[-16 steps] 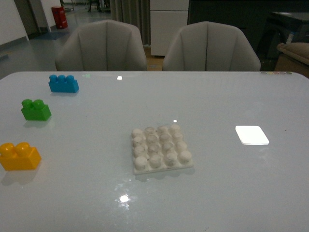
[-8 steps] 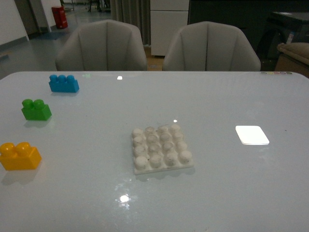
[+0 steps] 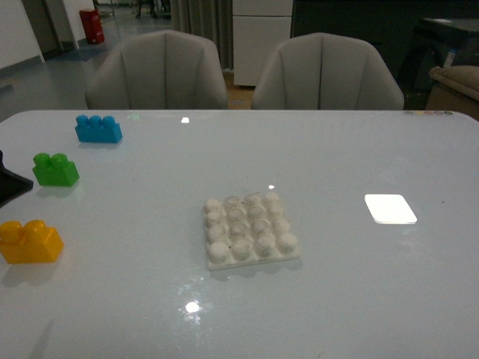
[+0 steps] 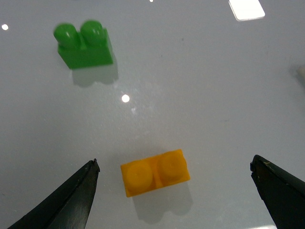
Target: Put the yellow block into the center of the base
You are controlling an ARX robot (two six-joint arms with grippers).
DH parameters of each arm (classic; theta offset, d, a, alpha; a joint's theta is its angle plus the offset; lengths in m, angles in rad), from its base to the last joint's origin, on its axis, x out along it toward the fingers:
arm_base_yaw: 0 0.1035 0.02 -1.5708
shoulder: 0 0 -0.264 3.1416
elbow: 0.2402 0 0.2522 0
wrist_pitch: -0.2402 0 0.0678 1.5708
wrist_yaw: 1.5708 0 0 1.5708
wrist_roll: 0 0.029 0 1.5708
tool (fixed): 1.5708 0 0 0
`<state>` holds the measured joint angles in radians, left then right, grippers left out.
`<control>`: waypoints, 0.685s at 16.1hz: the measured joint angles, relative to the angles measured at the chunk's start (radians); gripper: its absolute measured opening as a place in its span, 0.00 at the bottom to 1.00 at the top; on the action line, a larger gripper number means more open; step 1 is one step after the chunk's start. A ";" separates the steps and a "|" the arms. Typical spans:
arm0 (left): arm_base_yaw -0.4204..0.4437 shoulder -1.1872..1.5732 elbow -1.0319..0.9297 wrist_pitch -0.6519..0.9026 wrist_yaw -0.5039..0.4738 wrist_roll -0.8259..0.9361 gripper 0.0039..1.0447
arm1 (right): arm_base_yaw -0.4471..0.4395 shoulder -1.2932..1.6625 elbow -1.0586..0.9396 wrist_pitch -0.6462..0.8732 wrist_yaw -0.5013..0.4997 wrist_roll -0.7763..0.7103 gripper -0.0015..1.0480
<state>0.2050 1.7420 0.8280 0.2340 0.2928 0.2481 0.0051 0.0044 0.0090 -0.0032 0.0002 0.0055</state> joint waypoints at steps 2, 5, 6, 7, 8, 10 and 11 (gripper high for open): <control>0.013 0.067 0.025 -0.038 -0.004 0.014 0.94 | 0.000 0.000 0.000 0.000 0.000 0.000 0.94; 0.031 0.117 0.065 -0.068 0.009 0.019 0.94 | 0.000 0.000 0.000 0.000 0.000 0.000 0.94; 0.033 0.118 0.068 -0.073 0.013 0.018 0.94 | 0.000 0.000 0.000 0.000 0.000 0.000 0.94; 0.037 0.124 0.074 -0.077 0.023 0.013 0.94 | 0.000 0.000 0.000 0.000 0.000 0.000 0.94; 0.036 0.132 0.086 -0.080 0.022 0.002 0.94 | 0.000 0.000 0.000 0.000 0.000 0.000 0.94; 0.026 0.147 0.089 -0.076 0.022 -0.005 0.94 | 0.000 0.000 0.000 0.000 0.000 0.000 0.94; 0.026 0.158 0.092 -0.076 0.020 -0.006 0.94 | 0.000 0.000 0.000 0.000 0.000 0.000 0.94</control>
<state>0.2306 1.9003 0.9203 0.1581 0.3130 0.2424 0.0051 0.0044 0.0090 -0.0032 0.0002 0.0055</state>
